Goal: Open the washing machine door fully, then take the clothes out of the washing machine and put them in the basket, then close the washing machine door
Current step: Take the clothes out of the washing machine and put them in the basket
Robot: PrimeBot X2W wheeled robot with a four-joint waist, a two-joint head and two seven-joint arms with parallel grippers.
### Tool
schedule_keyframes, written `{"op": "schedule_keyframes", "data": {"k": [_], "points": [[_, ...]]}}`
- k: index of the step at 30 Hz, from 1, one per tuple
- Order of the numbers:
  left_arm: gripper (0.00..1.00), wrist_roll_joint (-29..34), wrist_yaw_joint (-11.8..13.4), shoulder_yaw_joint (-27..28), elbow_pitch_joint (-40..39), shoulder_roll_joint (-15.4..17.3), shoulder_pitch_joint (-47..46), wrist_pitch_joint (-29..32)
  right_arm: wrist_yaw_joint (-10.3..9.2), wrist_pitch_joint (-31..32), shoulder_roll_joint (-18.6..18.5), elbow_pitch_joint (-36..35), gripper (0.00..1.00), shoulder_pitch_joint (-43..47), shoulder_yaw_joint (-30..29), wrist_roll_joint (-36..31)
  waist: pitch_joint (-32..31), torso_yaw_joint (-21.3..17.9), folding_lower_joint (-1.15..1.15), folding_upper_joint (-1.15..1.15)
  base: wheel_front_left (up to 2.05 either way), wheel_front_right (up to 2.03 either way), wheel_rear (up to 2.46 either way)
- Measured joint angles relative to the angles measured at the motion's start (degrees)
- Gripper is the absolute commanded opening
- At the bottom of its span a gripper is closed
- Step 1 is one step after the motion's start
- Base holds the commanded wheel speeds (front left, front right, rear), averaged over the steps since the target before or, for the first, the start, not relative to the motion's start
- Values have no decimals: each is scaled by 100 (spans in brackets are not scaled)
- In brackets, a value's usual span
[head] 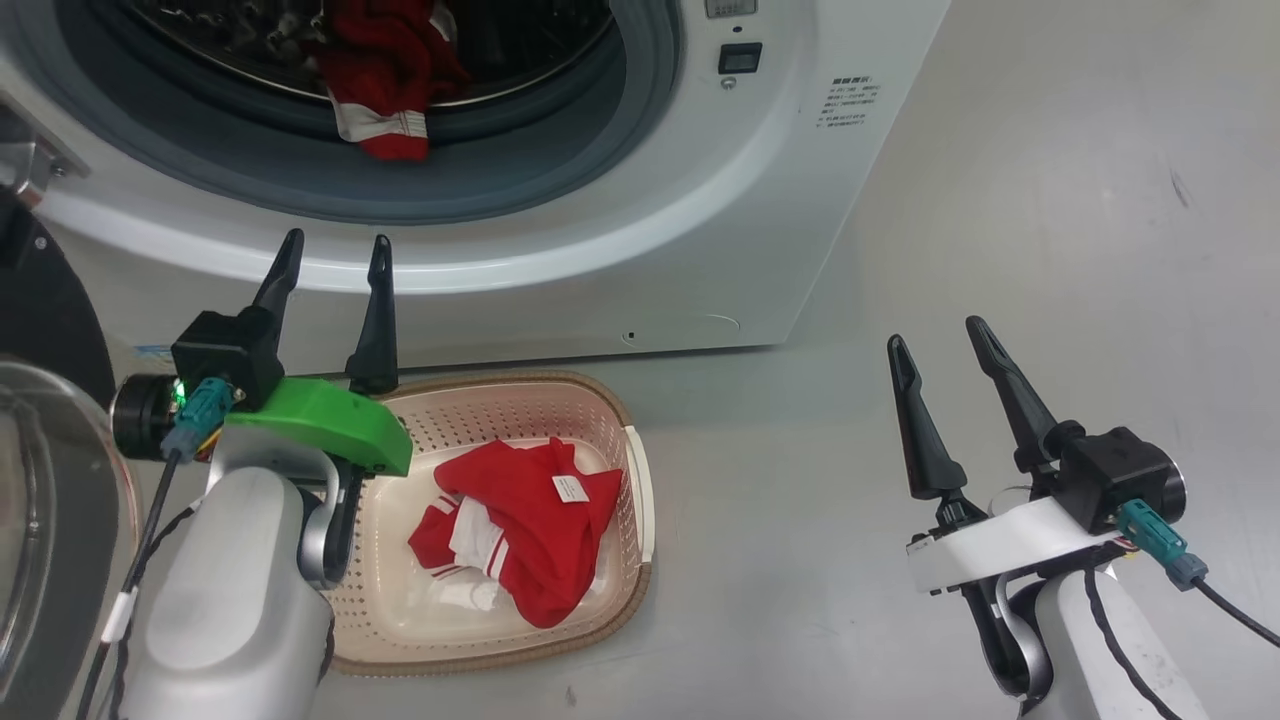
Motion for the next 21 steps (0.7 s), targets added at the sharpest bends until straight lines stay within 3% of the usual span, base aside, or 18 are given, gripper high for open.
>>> {"op": "schedule_keyframes", "data": {"k": [21], "points": [[100, 213, 241, 299, -1413, -3, 1882, 1, -149, 0, 9, 129, 100, 680, -243, 52, -1096, 194, 0, 0, 0, 0, 0]]}}
